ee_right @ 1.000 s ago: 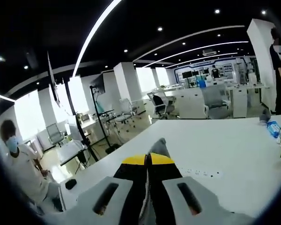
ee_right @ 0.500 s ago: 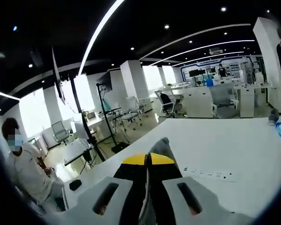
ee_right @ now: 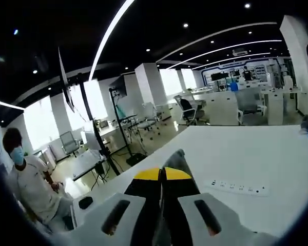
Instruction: Fold the towel on the table until its edges align and the towel forms a compact rectangular stack.
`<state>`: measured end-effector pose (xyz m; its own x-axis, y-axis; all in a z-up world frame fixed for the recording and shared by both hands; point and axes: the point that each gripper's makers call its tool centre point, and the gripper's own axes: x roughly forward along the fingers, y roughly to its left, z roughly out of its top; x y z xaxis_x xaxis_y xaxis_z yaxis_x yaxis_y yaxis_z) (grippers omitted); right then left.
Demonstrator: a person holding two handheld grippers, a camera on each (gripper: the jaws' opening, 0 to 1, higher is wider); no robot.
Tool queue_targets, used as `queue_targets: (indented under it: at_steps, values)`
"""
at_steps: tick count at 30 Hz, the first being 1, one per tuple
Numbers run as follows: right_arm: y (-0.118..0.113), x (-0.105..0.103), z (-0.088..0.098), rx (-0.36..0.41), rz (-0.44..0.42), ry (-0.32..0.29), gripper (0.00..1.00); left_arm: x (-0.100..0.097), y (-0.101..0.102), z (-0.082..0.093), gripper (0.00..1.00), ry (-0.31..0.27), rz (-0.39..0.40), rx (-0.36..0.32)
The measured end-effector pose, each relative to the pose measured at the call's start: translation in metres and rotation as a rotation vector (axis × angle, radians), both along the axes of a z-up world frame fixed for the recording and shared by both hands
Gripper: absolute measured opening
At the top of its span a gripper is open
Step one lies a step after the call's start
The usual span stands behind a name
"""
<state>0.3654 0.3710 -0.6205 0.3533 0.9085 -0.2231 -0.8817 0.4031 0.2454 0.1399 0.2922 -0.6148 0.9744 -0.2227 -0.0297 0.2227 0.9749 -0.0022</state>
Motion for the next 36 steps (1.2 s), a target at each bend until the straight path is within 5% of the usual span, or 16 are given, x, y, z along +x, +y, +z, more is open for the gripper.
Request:
queue_targets:
  at_steps: [18, 36]
  values:
    - [0.049, -0.022, -0.029, -0.025, 0.062, 0.020, 0.00, -0.021, 0.054, -0.037, 0.04, 0.074, 0.131, -0.023]
    - [0.087, -0.038, -0.086, -0.099, 0.083, 0.082, 0.00, -0.046, 0.115, -0.105, 0.04, 0.197, 0.301, -0.121]
